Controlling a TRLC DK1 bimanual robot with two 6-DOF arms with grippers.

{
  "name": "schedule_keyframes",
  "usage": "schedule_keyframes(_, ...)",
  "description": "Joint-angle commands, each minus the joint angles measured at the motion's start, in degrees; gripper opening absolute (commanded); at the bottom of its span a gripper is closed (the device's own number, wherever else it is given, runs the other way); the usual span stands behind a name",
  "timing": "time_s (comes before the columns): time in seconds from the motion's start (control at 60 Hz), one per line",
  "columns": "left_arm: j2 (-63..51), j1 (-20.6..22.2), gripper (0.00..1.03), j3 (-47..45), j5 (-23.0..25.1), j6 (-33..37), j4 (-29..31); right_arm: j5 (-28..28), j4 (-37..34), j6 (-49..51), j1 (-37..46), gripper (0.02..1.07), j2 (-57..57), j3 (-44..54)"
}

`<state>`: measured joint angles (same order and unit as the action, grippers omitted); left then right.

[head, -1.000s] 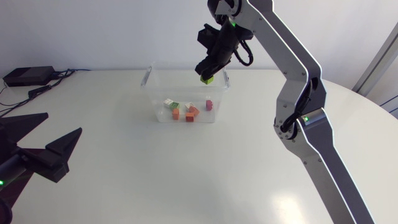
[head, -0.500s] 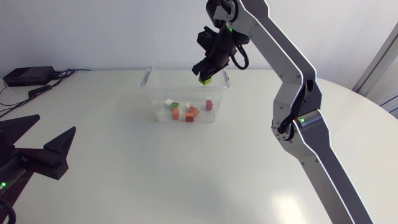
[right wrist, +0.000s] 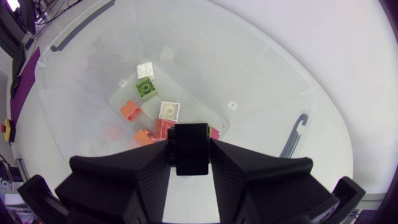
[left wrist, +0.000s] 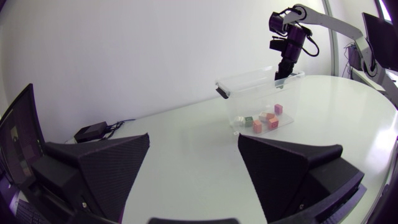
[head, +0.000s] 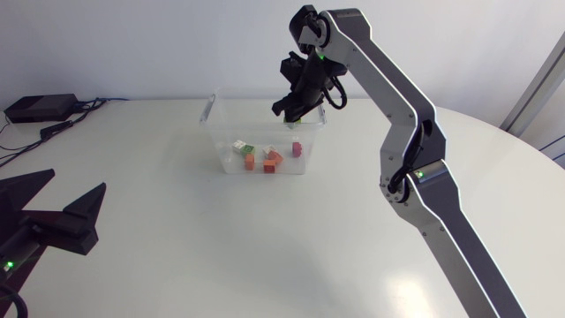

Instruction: Place the duplo bricks in the container

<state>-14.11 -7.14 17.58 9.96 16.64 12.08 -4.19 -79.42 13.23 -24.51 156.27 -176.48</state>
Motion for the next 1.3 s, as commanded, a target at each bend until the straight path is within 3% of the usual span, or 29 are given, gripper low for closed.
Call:
schedule_keyframes(0.0,0.40,-0.86,0.99,-1.15,-0.46,-1.35,-0.65,0.93,0.23,-1.46,0.52,0.32,-0.61,-41.92)
schedule_keyframes(0.117,0.40,-1.04,0.99,-1.15,-0.46,-1.44,-0.65,1.11,-0.39,-2.07,-0.01,0.89,-1.49,-40.34)
schedule_keyframes(0.167,0.40,-1.13,0.99,-1.15,-0.46,-1.53,-0.65,1.64,-0.39,-2.42,-0.45,1.03,-1.93,-40.17)
schedule_keyframes(0.667,0.22,-2.53,0.99,-1.41,-0.46,-1.70,-0.56,4.54,-0.83,-3.30,-1.59,1.03,-11.60,-38.67)
schedule_keyframes(0.867,0.49,-2.88,0.99,-1.59,-0.46,-1.35,-0.74,7.35,-5.57,-3.39,-1.06,1.03,-13.71,-45.44)
schedule_keyframes(1.017,0.49,-3.06,0.99,-1.59,-0.46,-1.44,-0.65,6.12,-10.93,-5.15,1.66,1.03,-14.94,-49.66)
schedule_keyframes(1.283,0.40,-4.99,0.99,-1.50,-0.02,-1.44,-0.39,5.15,-11.64,-6.99,3.24,1.03,-26.28,-32.26)
